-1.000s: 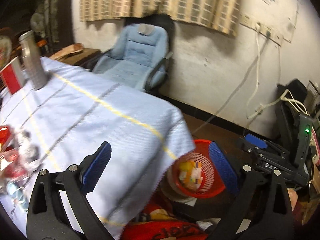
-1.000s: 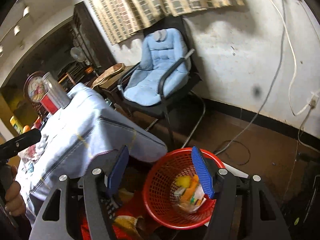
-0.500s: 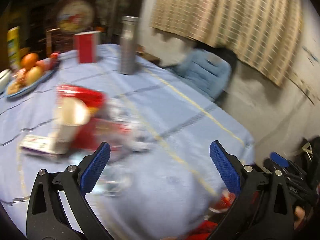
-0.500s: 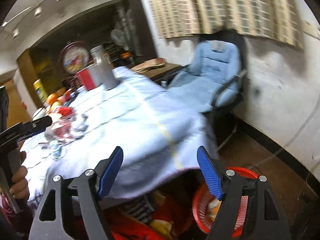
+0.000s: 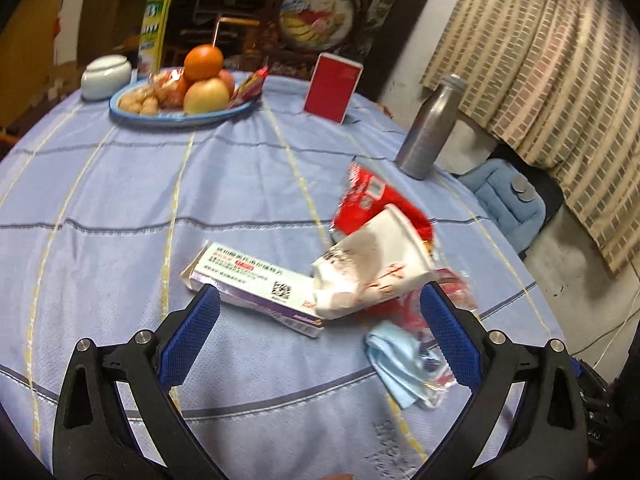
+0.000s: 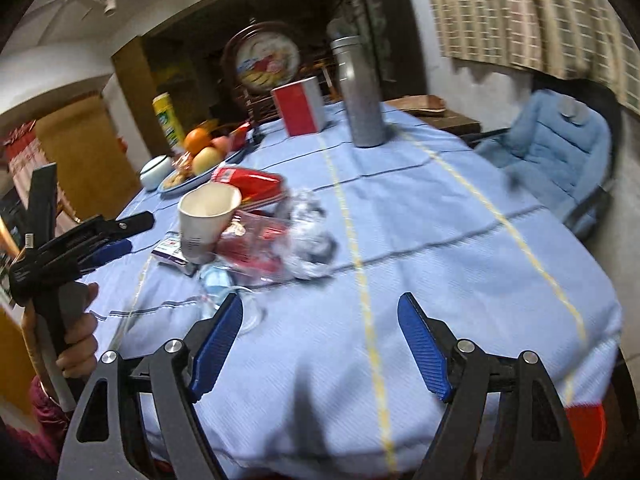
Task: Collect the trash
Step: 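Return both grippers over the table toward the remaining trash, then grasp the clear plastic bag with the right gripper while the left gripper grasps the white paper cup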
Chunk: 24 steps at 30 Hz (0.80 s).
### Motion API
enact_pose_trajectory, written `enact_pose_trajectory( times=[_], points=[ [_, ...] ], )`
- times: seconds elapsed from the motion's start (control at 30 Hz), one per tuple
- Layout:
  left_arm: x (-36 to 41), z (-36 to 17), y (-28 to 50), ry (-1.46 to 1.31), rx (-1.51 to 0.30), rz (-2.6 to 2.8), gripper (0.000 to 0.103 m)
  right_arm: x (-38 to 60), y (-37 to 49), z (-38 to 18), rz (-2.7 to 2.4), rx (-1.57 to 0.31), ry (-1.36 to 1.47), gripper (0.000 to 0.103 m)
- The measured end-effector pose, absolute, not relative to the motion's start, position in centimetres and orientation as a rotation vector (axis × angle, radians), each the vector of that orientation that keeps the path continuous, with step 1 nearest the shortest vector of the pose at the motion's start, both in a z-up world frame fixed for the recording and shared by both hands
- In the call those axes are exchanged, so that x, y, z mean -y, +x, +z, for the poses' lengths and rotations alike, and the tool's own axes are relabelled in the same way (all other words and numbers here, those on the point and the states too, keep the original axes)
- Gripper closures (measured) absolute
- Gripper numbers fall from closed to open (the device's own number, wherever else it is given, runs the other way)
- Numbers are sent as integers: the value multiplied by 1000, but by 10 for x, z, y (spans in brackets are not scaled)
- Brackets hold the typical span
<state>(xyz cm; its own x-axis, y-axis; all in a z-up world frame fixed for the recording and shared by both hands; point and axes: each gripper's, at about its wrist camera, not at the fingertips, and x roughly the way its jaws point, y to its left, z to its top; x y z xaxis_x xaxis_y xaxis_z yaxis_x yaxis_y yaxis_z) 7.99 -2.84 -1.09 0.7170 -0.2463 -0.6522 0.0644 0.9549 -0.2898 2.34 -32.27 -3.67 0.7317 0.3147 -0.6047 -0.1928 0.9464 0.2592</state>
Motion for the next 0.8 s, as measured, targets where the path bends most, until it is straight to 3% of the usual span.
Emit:
enact_pose_trajectory(
  times=[0.63, 0.73, 0.77, 0.8],
  points=[
    [32, -29, 91, -279, -822, -231, 7, 249, 89, -39, 447, -753, 160, 23],
    [31, -30, 92, -277, -819, -226, 7, 246, 97, -45, 443, -773, 163, 36],
    [31, -31, 92, -274, -820, -223, 7, 245, 99, -47, 442, -784, 167, 48],
    [31, -31, 93, -272, -820, -221, 7, 246, 101, -50, 447, -799, 175, 67]
  ],
)
